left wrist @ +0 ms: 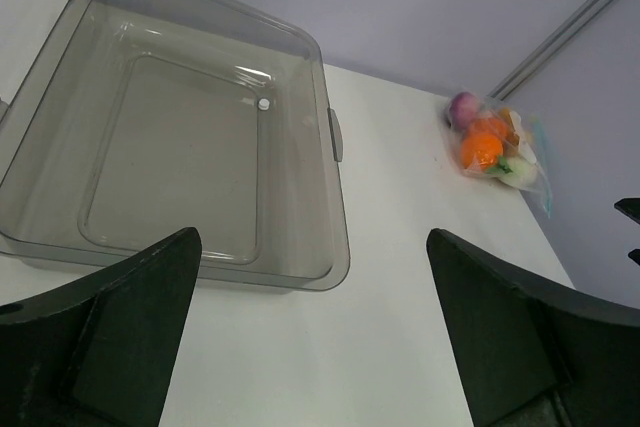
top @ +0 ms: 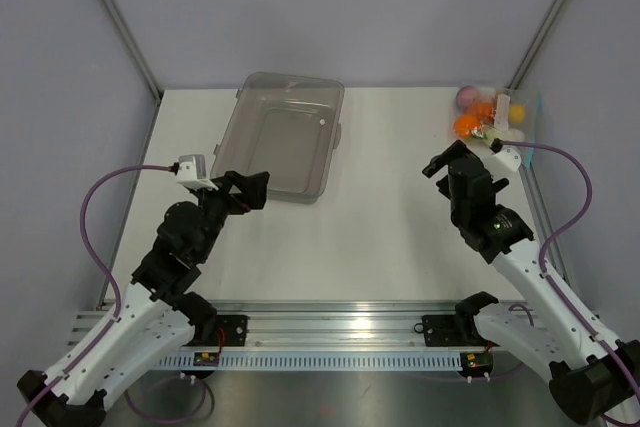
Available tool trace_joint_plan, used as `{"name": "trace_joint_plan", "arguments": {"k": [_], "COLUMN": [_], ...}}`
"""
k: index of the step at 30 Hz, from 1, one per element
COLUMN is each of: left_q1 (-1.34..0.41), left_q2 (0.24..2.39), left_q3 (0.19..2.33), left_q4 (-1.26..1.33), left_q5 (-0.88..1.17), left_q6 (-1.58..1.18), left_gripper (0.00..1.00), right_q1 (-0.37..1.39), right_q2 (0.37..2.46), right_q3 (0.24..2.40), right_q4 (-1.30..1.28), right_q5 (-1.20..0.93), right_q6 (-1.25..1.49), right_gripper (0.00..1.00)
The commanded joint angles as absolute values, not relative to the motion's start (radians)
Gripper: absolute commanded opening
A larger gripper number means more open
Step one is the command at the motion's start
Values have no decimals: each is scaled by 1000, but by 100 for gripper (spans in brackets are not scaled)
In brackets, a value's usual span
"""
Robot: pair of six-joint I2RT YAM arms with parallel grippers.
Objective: Open the zip-top bag and remove the fake food
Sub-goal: Move the zipper food storage bag to the center of the board.
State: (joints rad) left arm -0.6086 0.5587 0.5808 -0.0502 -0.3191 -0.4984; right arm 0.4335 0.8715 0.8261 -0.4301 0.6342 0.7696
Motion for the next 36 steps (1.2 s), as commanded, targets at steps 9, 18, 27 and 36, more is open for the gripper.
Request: {"name": "trace_joint_plan", "arguments": {"k": [9, 18, 27, 36], "left_q1": [-614, -614, -614, -614], "left_q2": [575, 538, 540, 534], "left_q3": [643, 607, 612, 604], "left_q4": [-70, -48, -58, -52], "left_q5": [-367, -328, -331, -333], "left_q6": [-459, -456, -456, -451], "left_gripper": [99, 99, 99, 99], "right_q1": [431, 160, 74, -26], "right_q2": [900, 1048, 1111, 1357], "right_q3": [824, 813, 715, 824], "right_q4": [-345, -258, 39, 147], "right_q5": [627, 362, 385, 396], "right_q6": [715, 767, 741, 808], "right_gripper": [99, 99, 100, 99]}}
